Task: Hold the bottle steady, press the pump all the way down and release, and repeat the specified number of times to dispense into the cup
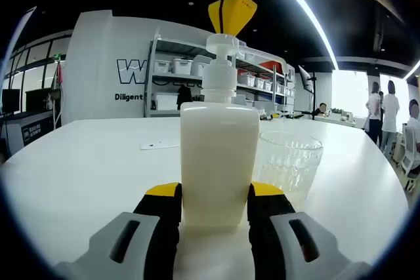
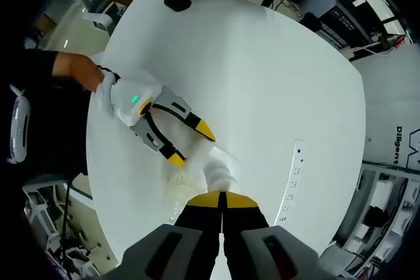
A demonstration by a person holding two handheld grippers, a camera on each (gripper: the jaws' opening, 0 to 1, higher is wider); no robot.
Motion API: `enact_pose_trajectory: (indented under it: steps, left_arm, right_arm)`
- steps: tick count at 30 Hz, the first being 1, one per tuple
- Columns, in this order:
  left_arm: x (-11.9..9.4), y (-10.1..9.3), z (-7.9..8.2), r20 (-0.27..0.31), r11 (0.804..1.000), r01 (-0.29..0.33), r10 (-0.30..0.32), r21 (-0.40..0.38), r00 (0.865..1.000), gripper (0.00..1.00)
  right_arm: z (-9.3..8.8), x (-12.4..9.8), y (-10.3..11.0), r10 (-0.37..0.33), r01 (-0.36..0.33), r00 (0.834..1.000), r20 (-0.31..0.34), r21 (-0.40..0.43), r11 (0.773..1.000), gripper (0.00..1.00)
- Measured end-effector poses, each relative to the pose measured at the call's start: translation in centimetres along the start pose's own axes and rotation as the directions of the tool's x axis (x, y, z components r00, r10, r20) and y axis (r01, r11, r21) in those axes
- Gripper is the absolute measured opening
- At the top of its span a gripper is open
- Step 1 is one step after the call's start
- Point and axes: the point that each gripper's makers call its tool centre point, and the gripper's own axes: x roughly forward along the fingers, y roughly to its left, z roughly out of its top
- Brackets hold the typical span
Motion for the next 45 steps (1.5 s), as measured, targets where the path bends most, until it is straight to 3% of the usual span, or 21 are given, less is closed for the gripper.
enact_pose_trajectory:
  steps: [7, 17, 30, 45]
  left_arm:
    - [-0.14, -0.10, -0.01, 0.003, 1.000, 0.000, 0.000, -0.002, 1.000, 0.38]
    - [-0.21, -0.12, -0.01, 0.006, 1.000, -0.002, 0.002, -0.002, 1.000, 0.38]
    - [-0.31, -0.11, -0.03, 0.012, 1.000, -0.004, 0.005, -0.006, 1.000, 0.38]
    - [-0.47, -0.12, -0.07, 0.016, 1.000, -0.007, 0.007, -0.010, 1.000, 0.38]
  right_arm:
    - [0.05, 0.01, -0.02, -0.008, 0.008, 1.000, -0.020, -0.008, 1.000, 0.00]
    - [0.00, 0.12, -0.10, -0.004, 0.004, 1.000, 0.005, 0.000, 1.000, 0.00]
    - [0.05, 0.28, 0.03, -0.019, 0.018, 0.999, -0.032, -0.016, 1.000, 0.00]
    - [0.02, 0.31, 0.02, -0.020, 0.020, 1.000, -0.014, -0.003, 1.000, 0.00]
